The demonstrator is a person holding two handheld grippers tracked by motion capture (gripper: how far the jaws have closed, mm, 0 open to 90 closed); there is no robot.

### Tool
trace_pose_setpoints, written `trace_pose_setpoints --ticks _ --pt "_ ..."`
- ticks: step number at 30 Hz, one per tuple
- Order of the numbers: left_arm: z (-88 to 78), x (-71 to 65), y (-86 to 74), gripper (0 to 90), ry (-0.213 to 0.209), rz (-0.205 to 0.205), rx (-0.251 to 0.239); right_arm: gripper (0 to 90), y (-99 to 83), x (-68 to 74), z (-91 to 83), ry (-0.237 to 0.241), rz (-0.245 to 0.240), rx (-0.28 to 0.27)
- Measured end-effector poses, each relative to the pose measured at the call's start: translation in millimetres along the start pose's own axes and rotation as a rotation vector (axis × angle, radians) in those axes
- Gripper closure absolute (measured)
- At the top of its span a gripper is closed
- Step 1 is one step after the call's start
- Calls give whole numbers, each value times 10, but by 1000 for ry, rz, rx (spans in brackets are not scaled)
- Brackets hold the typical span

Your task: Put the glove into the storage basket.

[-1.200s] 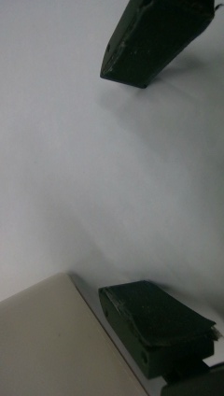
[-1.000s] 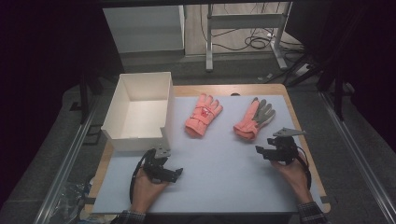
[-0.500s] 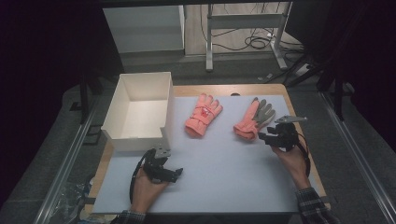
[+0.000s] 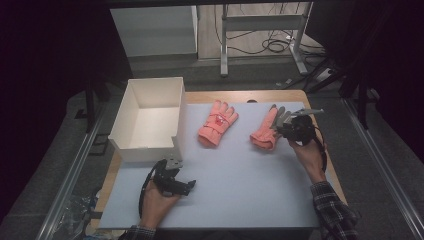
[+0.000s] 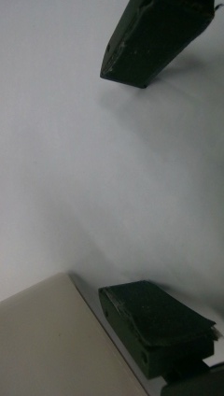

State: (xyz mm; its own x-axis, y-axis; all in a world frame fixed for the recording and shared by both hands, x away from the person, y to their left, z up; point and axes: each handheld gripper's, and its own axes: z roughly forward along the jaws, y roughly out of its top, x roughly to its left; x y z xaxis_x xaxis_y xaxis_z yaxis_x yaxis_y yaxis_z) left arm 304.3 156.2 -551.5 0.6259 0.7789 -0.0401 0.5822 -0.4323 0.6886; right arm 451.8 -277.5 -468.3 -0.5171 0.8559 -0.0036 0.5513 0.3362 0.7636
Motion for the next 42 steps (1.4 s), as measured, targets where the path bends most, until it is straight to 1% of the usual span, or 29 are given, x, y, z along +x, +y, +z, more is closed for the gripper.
trace_pose_setpoints --ticks 3,6,9,11,13,16,17,19,22,23,25,27,28,30,31,32,34,38,40,42 --pt "0 0 0 5 0 0 0 671 42 -29 74 -7 -1 8" --pt "0 0 0 5 0 0 0 666 85 -56 142 -12 -2 15" --pt "0 0 0 5 0 0 0 603 115 -93 215 -32 -2 16" --pt "-1 0 0 5 0 0 0 591 126 -123 259 -39 3 14" --pt "-1 0 0 5 0 0 0 570 134 -146 300 -35 12 13" --pt "0 0 0 5 0 0 0 553 132 -170 369 -45 15 28" --pt "-1 0 0 5 0 1 0 550 123 -183 403 -46 22 38" --pt "-1 0 0 5 0 1 0 541 96 -206 461 -54 20 55" --pt "-1 0 0 5 0 1 1 547 67 -222 505 -42 20 65" --pt "-1 0 0 5 0 1 0 558 56 -212 524 -45 20 80" --pt "0 0 0 5 1 1 0 570 47 -209 538 -45 18 88" --pt "0 0 0 5 0 1 0 624 16 -211 577 -42 38 92" --pt "0 0 0 5 1 1 0 676 -3 -210 584 -39 53 90" --pt "0 0 0 5 1 1 1 734 -14 -203 582 -41 51 86" --pt "0 0 0 5 1 1 1 734 -14 -203 582 -41 51 86" --pt "-1 0 0 5 0 1 1 801 -19 -191 570 -49 47 90" --pt "-1 0 0 5 1 1 1 840 -17 -189 563 -50 46 89" --pt "0 0 0 5 0 1 0 865 -18 -163 548 -63 27 79" --pt "0 0 0 5 0 1 0 873 -8 -166 532 -60 42 75" --pt "0 0 0 5 0 1 0 876 8 -183 507 -45 60 73"
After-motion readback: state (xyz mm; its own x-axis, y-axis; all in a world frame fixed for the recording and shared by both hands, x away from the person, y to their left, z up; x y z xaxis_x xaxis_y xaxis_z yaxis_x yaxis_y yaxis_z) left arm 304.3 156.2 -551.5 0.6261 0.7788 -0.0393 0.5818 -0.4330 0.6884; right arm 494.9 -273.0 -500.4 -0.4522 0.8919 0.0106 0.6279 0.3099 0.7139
